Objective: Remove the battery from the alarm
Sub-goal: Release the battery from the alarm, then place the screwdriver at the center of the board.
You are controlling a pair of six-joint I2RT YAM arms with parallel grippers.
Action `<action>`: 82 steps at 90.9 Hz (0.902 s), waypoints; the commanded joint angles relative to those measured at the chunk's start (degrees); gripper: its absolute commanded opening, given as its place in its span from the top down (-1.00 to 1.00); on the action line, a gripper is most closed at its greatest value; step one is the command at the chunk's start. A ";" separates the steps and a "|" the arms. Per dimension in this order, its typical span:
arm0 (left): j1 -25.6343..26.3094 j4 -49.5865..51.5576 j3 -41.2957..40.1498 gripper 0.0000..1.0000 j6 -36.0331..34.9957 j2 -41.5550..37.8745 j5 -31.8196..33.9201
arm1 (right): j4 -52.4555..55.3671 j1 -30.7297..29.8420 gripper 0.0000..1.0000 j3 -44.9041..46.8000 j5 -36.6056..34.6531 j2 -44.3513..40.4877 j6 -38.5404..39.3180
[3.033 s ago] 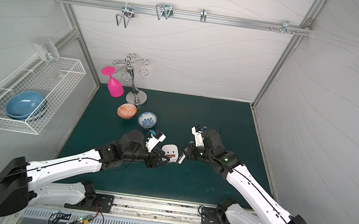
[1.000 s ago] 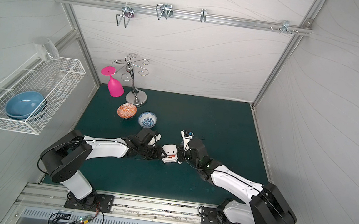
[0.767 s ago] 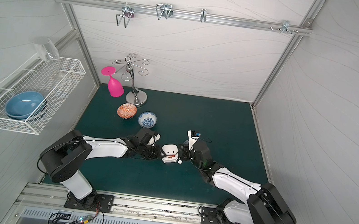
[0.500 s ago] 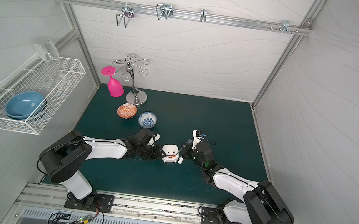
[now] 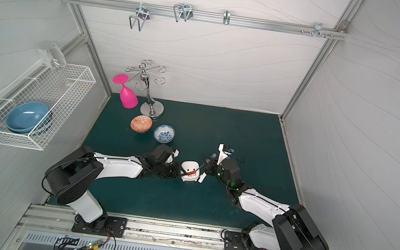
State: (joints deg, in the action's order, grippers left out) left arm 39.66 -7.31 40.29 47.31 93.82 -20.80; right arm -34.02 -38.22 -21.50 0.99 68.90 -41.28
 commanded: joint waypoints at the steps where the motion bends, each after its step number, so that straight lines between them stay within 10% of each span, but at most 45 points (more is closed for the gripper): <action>1: 1.60 7.38 1.22 0.12 -2.06 3.60 2.74 | 1.11 1.14 1.00 0.69 2.52 -4.89 -0.22; 32: 1.71 9.07 2.36 0.08 -2.20 5.16 3.43 | 44.19 9.42 1.00 -10.40 -1.03 -18.73 9.15; 55: 1.88 9.86 2.42 0.05 -2.02 4.84 4.26 | 79.43 18.13 1.00 -27.78 -2.67 -6.54 15.05; 82: 1.90 10.16 2.41 0.03 -2.26 4.52 4.46 | 84.10 20.69 1.00 -34.92 -6.06 10.70 21.07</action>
State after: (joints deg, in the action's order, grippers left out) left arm 41.04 -4.89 43.38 46.50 95.88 -18.96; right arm 44.27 -18.00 -53.06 -3.03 74.32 -24.18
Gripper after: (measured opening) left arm 0.483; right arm 0.199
